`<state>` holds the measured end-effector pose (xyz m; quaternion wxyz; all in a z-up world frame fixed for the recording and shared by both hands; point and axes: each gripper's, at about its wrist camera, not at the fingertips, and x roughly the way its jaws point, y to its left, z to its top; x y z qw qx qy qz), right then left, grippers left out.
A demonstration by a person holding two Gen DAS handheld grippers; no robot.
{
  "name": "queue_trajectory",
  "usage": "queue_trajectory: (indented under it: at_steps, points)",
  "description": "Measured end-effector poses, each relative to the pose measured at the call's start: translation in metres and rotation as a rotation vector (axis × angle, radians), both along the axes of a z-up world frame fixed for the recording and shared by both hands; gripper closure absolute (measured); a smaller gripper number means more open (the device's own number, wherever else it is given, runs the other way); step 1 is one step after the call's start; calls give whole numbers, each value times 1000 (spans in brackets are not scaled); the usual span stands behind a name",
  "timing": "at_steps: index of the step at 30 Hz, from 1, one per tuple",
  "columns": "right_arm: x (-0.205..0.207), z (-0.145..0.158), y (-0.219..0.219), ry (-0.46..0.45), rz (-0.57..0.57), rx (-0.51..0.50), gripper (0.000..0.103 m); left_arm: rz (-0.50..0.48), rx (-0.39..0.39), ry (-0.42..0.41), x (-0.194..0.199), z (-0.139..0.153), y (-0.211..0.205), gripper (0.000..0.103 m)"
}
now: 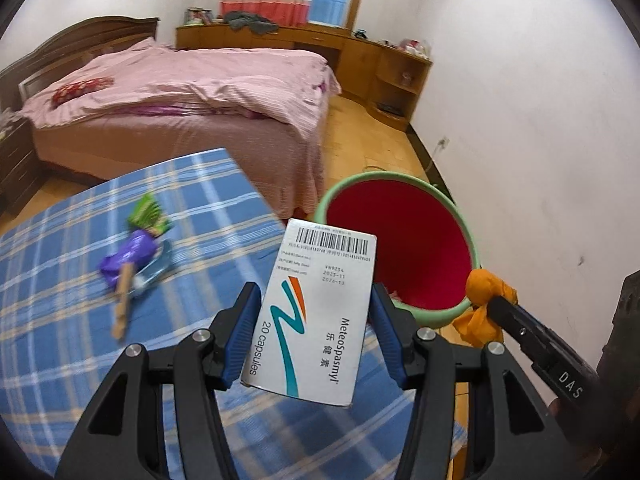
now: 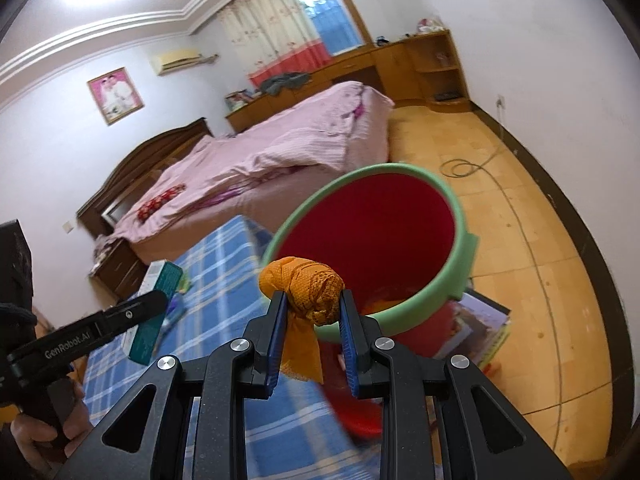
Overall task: Collect trash
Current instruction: 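Carry the orange cloth with the right tool and the medicine box with the left tool over the bucket, then open the left tool to drop the medicine box while the right tool releases the orange cloth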
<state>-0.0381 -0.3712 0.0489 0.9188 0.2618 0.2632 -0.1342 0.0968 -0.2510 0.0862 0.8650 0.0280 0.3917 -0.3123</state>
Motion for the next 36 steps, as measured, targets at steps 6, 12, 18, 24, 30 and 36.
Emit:
queue_trajectory:
  at_steps: [6,12,18,24,30,36]
  points:
    - [8,-11,-30,33,-35,11,78,-51,-7,12,13,-11,-42,47]
    - [23,-19,-49,47,-55,18,77,-82,0,26,32,-24,-77,47]
    - [33,-28,-61,62,-80,15,77,-92,4,36,51,-39,-97,47]
    - [41,-36,-70,95,-91,12,76,-85,11,57,60,-55,-103,47]
    - [42,-46,-72,119,-100,43,76,-94,9,64,63,-62,-106,47]
    - [42,-46,-72,114,-100,46,75,-109,1,75,63,-62,-107,47]
